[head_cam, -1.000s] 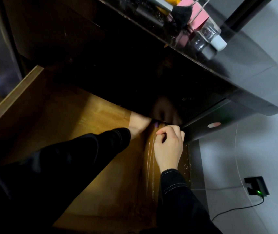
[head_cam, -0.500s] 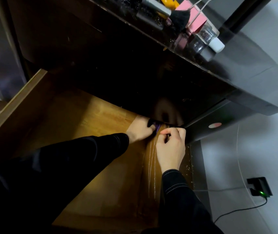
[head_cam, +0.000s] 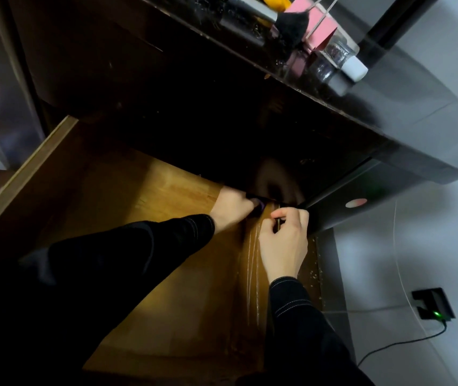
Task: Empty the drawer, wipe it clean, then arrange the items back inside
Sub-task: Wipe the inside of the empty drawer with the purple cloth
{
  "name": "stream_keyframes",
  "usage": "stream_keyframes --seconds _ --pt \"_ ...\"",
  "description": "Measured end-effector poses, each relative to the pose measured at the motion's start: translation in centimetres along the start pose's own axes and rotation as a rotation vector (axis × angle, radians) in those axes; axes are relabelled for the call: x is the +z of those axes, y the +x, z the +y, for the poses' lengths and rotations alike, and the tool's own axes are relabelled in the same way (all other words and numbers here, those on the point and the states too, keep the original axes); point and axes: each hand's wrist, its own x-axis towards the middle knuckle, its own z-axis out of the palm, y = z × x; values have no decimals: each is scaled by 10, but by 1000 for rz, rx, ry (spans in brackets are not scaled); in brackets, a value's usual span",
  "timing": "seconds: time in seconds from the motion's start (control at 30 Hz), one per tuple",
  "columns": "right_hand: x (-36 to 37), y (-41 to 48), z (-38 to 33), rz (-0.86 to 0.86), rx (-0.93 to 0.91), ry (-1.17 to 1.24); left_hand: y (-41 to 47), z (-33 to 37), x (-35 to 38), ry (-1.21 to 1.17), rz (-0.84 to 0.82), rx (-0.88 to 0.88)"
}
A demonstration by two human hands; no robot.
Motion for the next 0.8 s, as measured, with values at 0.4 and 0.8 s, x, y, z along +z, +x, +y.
stream_keyframes --seconds 0.4,0.8 --pt "0 1 3 -55 172 27 -9 6 4 -119 13 -43" --pt "0 1 4 -41 181 30 -22 3 10 -265 -14 -121"
